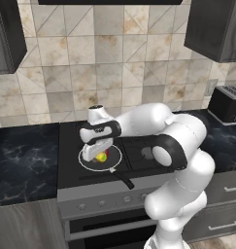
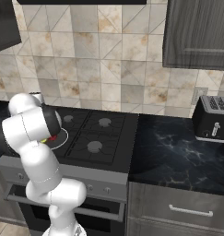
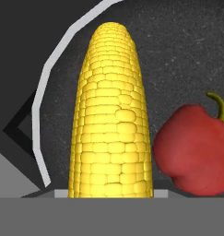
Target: Put the bell pepper and corn in the pan. Then turn on the front left burner and set the heat to medium.
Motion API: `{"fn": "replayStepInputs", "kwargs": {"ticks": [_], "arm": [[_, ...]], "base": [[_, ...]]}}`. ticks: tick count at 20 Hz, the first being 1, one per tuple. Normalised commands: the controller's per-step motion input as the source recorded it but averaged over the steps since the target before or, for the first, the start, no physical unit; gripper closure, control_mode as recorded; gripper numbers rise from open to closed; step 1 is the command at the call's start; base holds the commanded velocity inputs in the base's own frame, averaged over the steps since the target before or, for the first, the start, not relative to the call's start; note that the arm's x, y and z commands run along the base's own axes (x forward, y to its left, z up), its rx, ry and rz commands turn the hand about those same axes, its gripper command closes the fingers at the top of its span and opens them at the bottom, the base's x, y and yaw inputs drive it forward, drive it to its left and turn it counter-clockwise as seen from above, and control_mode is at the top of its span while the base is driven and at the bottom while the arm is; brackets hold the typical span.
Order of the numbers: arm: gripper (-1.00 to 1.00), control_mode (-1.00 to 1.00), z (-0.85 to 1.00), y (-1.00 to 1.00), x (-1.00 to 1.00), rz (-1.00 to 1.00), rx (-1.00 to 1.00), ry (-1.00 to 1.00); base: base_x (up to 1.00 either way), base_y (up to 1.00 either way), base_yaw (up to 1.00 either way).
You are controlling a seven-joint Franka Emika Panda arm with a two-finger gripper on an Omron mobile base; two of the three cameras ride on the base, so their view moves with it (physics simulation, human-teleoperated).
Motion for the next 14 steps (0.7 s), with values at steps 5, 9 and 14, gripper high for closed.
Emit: {"fn": "replayStepInputs", "kwargs": {"ticks": [5,9,14], "arm": [[1.00,-1.00,-0.08,0.07,0.01,0.00,0.00,-0.02],[1.00,-1.00,-0.26,0.00,0.00,0.00,0.00,-0.03],[-1.00,-1.00,-0.01,0.00,0.00,0.00,0.00,0.00]], "base": [[0.00,0.00,0.00],[0.00,0.00,0.00],[0.00,0.00,0.00]]}}
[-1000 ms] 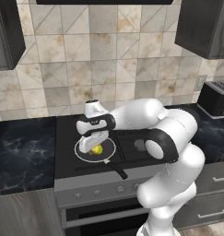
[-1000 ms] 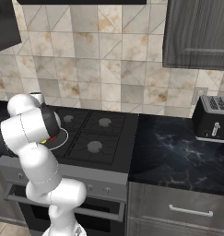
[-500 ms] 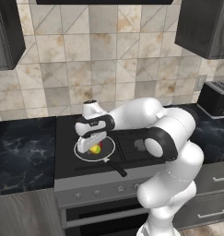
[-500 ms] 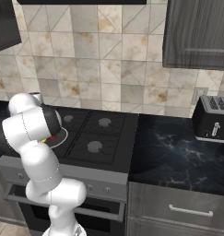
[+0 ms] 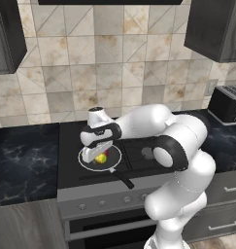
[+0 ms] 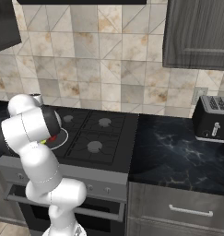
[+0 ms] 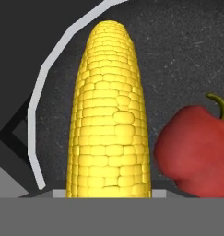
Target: Put the bell pepper and corn in the pan. Then turn on the front left burner and set the heat to medium.
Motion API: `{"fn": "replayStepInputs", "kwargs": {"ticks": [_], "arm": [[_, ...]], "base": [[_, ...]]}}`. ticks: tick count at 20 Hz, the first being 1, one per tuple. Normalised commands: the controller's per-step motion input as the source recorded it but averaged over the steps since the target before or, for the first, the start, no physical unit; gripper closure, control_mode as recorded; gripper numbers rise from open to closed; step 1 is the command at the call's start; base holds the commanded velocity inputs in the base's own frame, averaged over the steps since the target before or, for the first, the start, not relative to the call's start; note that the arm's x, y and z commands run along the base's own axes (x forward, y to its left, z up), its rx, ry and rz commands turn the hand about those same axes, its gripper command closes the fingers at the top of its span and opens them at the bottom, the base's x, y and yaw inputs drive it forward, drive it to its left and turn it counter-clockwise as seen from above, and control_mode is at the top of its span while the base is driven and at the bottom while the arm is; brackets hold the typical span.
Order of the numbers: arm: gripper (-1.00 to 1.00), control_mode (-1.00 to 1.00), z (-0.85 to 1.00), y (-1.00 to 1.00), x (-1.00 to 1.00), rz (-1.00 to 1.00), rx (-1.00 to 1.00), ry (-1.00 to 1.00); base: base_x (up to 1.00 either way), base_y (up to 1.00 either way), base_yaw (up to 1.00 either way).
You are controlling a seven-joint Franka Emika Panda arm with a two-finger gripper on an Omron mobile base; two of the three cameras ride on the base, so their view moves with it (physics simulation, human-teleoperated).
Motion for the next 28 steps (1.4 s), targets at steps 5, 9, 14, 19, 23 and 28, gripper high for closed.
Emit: {"fn": "replayStepInputs", "kwargs": {"ticks": [5,9,14,19,23,28], "arm": [[-1.00,-1.00,0.00,0.00,-0.01,0.00,0.00,0.00],[-1.00,-1.00,0.06,-0.04,-0.09,0.00,0.00,-0.03],[-1.00,-1.00,0.38,-0.06,-0.28,0.00,0.00,-0.09],[-1.00,-1.00,0.31,-0.23,-0.40,-0.01,0.04,-0.09],[-1.00,-1.00,0.10,-0.14,-0.50,-0.08,0.09,-0.10],[-1.00,-1.00,0.00,0.01,-0.67,-0.14,0.13,-0.19]], "base": [[0.00,0.00,0.00],[0.00,0.00,0.00],[0.00,0.00,0.00],[0.00,0.00,0.00],[0.00,0.00,0.00],[0.00,0.00,0.00]]}}
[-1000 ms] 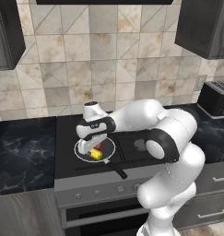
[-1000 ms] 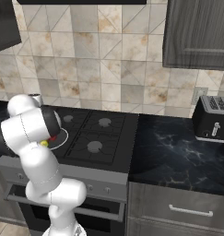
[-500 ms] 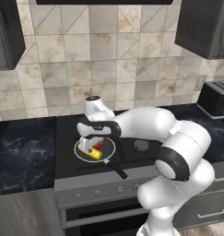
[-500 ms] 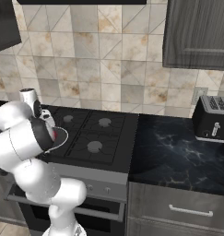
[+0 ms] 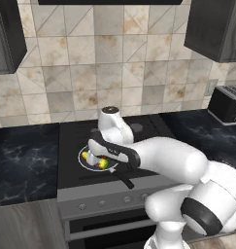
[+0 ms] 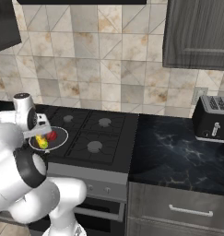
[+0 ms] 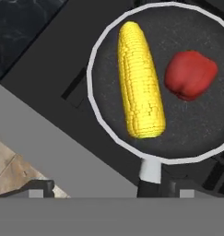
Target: Put the bell pepper and corn in the pan. Then turn on the front left burner and set the heat to medium.
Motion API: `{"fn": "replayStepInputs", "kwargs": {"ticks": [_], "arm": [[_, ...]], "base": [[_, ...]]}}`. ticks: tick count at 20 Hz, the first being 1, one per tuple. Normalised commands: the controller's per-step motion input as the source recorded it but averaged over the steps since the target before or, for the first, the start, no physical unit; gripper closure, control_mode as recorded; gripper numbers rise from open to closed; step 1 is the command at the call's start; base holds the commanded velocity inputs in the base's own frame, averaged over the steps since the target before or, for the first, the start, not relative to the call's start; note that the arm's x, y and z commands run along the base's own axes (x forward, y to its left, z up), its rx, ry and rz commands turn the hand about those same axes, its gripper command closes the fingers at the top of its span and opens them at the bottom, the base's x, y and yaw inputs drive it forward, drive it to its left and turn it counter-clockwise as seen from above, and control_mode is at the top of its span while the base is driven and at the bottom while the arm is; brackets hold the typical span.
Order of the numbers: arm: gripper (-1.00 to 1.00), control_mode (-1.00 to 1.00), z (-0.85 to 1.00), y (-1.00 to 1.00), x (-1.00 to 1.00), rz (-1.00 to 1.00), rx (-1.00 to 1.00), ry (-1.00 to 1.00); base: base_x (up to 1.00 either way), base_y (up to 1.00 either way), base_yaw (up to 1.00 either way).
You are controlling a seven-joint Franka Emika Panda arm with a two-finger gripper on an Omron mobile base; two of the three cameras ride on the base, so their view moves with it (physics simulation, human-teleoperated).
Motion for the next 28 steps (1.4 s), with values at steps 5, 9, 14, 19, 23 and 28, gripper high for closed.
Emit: {"fn": "replayStepInputs", "kwargs": {"ticks": [5,9,14,19,23,28], "arm": [[-1.00,-1.00,0.00,0.00,-0.77,-0.28,0.13,-0.26],[-1.00,-1.00,0.00,0.00,-0.73,-0.42,0.10,-0.22],[-1.00,-1.00,0.00,0.06,-0.55,-0.45,0.11,-0.22],[-1.00,-1.00,0.00,0.49,-0.20,-0.33,0.10,-0.21],[-1.00,-1.00,0.00,0.64,0.00,-0.12,0.08,-0.16],[-1.00,-1.00,-0.10,0.51,0.00,-0.01,0.12,-0.25]], "base": [[0.00,0.00,0.00],[0.00,0.00,0.00],[0.00,0.00,0.00],[0.00,0.00,0.00],[0.00,0.00,0.00],[0.00,0.00,0.00]]}}
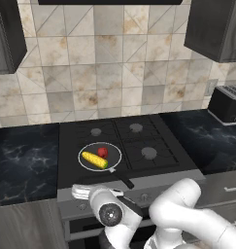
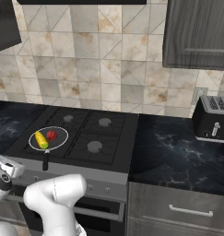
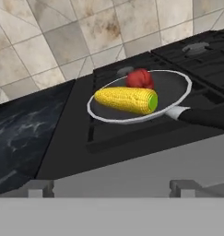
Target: Put the bell pepper and corn in the pan. Then turn on the front left burner and set the heat to medium.
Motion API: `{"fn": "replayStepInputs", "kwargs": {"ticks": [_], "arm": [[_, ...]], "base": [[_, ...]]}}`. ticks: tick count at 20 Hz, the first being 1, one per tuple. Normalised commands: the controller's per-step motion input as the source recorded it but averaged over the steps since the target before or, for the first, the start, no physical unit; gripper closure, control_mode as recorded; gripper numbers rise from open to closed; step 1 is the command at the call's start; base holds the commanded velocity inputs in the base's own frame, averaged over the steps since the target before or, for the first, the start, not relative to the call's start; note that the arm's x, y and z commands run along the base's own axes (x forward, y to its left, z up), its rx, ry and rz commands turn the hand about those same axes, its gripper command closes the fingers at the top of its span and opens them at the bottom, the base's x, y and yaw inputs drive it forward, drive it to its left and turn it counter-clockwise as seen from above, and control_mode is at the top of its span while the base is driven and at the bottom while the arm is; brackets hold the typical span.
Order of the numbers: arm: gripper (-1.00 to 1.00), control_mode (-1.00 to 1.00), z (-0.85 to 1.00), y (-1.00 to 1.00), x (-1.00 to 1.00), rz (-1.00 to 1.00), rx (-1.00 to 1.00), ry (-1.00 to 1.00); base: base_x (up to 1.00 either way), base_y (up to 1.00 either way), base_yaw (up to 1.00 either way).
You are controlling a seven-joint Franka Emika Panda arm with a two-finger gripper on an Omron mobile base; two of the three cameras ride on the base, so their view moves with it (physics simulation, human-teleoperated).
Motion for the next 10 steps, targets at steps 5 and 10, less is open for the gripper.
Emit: {"fn": "replayStepInputs", "kwargs": {"ticks": [5,10], "arm": [[-1.00,-1.00,-0.28,0.27,0.00,0.00,0.00,-0.20],[-1.00,-1.00,-0.37,0.07,0.00,0.00,-0.04,-0.11]], "base": [[0.00,0.00,0.00],[0.00,0.00,0.00]]}}
